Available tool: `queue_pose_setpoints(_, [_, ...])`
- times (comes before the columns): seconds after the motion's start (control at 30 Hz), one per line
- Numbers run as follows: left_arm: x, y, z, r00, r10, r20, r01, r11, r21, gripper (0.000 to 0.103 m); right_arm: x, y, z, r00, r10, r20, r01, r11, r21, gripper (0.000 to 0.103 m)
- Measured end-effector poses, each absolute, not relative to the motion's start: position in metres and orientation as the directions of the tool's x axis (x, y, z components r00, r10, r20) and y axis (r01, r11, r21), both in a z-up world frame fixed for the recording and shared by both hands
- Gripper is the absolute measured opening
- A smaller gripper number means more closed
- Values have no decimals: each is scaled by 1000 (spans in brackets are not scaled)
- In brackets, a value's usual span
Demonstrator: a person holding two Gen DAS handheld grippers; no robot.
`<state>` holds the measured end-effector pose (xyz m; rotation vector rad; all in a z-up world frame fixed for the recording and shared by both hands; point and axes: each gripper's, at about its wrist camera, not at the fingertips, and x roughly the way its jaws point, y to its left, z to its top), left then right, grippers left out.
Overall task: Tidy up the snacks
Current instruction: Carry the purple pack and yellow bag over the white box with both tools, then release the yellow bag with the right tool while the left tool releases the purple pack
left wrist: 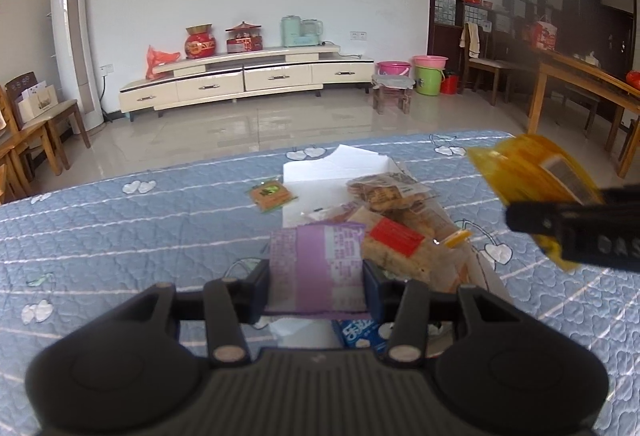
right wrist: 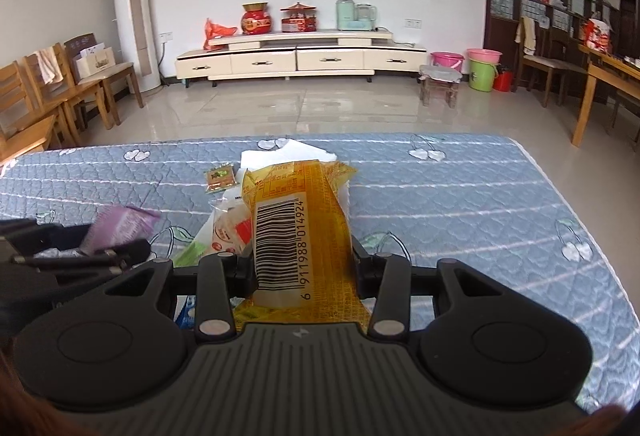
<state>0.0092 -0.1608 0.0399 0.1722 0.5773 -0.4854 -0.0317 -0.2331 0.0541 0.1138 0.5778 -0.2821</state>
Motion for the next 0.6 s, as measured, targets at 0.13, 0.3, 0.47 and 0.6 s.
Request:
queue_pose_setpoints(0.13, [12, -168, 37, 720, -401, -567, 497, 867, 18, 46, -14, -239, 54, 800, -212, -562, 266, 964, 16, 52])
queue_pose_setpoints(0.3, [17, -177, 33, 712, -407, -573, 507, 862, 17, 46, 7, -242, 51, 800, -186, -570, 224, 975, -3, 52])
queue_pose_setpoints(0.47, [22, -185, 30, 706, -412, -576, 512, 859, 13, 46, 28, -244, 49, 804, -168, -570, 189, 982, -23, 52])
queue_pose_setpoints(0.6, [25, -190, 29, 705, -418, -573, 517, 856, 11, 46, 45, -248, 52, 812, -157, -562, 169, 985, -32, 53])
